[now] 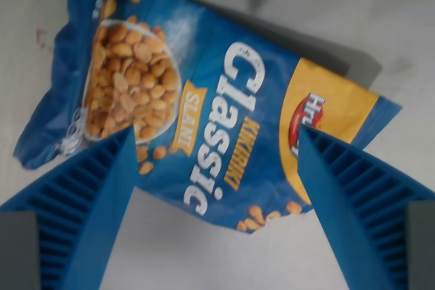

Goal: Move above the blue bag

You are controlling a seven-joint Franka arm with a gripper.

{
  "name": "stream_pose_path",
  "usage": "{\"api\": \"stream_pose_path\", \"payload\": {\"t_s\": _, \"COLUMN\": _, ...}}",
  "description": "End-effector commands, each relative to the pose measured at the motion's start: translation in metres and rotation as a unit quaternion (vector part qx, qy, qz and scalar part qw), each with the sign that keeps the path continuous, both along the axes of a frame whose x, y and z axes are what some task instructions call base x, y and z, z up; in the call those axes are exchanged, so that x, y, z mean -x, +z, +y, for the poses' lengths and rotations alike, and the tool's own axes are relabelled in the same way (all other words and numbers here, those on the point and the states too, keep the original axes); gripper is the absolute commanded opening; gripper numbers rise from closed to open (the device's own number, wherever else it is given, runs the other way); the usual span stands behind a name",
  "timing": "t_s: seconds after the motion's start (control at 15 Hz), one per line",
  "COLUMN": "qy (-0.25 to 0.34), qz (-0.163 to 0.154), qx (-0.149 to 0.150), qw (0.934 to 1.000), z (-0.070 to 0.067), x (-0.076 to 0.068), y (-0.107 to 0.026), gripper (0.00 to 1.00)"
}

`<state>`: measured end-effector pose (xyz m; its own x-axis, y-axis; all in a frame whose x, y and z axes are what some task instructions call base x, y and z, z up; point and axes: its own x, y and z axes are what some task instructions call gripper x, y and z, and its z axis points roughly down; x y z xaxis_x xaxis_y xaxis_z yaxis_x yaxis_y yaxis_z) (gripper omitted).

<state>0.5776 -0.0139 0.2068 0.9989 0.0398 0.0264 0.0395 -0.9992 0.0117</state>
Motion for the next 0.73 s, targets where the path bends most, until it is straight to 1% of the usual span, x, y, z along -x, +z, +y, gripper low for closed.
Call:
{"api": "stream_pose_path", "payload": {"t_s": 0.07, "qy": 0.0, "qz": 0.004, "qx": -0.006, "qw": 1.0, "z": -0.0049, "x": -0.0097, "y": -0.0027, "gripper": 1.0}}
{"api": "stream_pose_path", "payload": {"t_s": 0.4, "qy": 0.002, "qz": 0.005, "qx": -0.008, "qw": 1.0, "z": -0.0076, "x": -0.0136, "y": -0.0063, "gripper": 1.0}}
{"api": "stream_pose_path", "payload": {"t_s": 0.73, "qy": 0.003, "qz": 0.009, "qx": -0.009, "qw": 0.9999, "z": -0.0086, "x": -0.0156, "y": -0.0073, "gripper": 1.0}}
